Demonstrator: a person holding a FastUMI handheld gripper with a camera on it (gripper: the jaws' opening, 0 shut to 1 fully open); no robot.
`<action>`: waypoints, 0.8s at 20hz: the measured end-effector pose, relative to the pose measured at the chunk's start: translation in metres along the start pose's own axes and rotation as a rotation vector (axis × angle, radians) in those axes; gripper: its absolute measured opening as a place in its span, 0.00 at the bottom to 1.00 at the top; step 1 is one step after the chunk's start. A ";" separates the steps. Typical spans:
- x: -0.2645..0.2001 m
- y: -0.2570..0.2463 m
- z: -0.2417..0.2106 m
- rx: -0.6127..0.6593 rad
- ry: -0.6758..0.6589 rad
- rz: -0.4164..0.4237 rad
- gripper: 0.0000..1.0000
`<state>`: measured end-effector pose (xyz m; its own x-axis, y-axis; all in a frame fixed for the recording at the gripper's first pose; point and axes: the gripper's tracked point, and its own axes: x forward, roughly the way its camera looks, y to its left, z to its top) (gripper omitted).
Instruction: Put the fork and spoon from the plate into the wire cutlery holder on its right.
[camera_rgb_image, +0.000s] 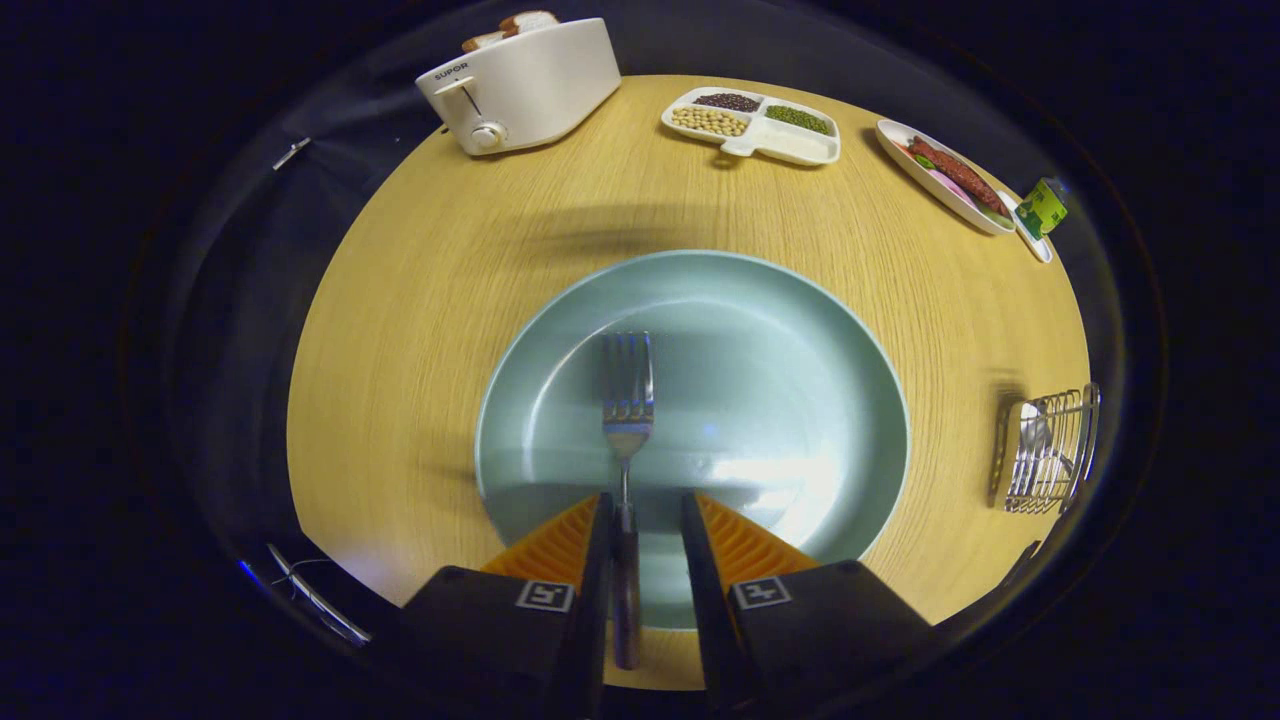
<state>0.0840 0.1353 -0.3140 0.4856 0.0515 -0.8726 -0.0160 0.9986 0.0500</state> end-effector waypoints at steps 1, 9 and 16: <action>0.000 -0.004 0.000 -0.004 0.003 -0.008 0.36; -0.001 0.004 -0.001 -0.136 0.025 0.143 0.08; -0.028 -0.002 0.005 -0.142 0.003 0.237 0.06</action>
<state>0.0750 0.1318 -0.2872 0.4512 0.2840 -0.8460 -0.2514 0.9501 0.1848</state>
